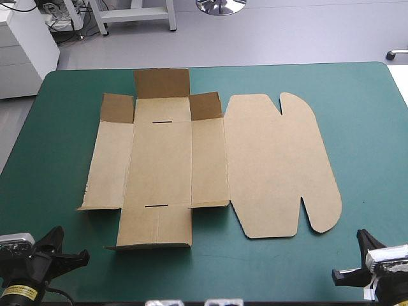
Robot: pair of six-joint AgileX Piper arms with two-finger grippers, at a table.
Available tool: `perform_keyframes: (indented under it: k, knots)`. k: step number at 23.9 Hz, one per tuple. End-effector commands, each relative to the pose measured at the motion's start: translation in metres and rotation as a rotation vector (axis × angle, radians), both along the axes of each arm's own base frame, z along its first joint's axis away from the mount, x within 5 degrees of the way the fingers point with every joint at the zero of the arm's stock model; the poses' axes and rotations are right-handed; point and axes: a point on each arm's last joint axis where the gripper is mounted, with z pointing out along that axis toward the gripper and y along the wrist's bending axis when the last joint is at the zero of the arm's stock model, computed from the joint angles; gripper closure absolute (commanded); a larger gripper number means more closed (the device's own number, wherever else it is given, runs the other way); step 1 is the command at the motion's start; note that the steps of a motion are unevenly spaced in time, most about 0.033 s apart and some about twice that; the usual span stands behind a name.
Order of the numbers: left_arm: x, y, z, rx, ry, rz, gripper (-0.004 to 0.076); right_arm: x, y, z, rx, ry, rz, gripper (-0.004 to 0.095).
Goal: Fold the box
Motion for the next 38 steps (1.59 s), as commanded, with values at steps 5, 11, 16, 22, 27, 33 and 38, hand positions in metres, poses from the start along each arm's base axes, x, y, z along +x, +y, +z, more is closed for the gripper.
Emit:
perform_keyframes:
  k: [5, 11, 16, 22, 27, 33, 38]
  knots:
    - [0.003, -0.001, 0.013, -0.012, -0.081, -0.001, 0.0734, -0.006, -0.001, 0.013, 0.009, -0.124, -0.009, 0.0927]
    - [0.003, -0.001, 0.013, -0.012, -0.081, -0.001, 0.0734, -0.006, -0.001, 0.013, 0.009, -0.124, -0.009, 0.0927]
    - [0.001, 0.0, 0.022, 0.001, -0.096, -0.001, 0.0734, -0.006, -0.001, 0.013, 0.009, -0.125, -0.009, 0.0927]
    - [0.022, -0.001, 0.079, 0.046, -0.043, -0.016, 0.0733, -0.006, -0.001, 0.014, 0.01, -0.127, -0.01, 0.0927]
    - [0.081, -0.007, 0.096, 0.104, 0.163, -0.097, 0.0708, -0.006, -0.001, 0.014, 0.01, -0.129, -0.01, 0.0927]
    - [0.149, -0.014, 0.08, 0.044, 0.428, -0.239, 0.0707, -0.006, -0.001, 0.014, 0.01, -0.129, -0.01, 0.0927]
    - [0.19, 0.006, 0.074, -0.179, 0.503, -0.311, 0.0707, -0.006, -0.001, 0.014, 0.01, -0.129, -0.01, 0.0927]
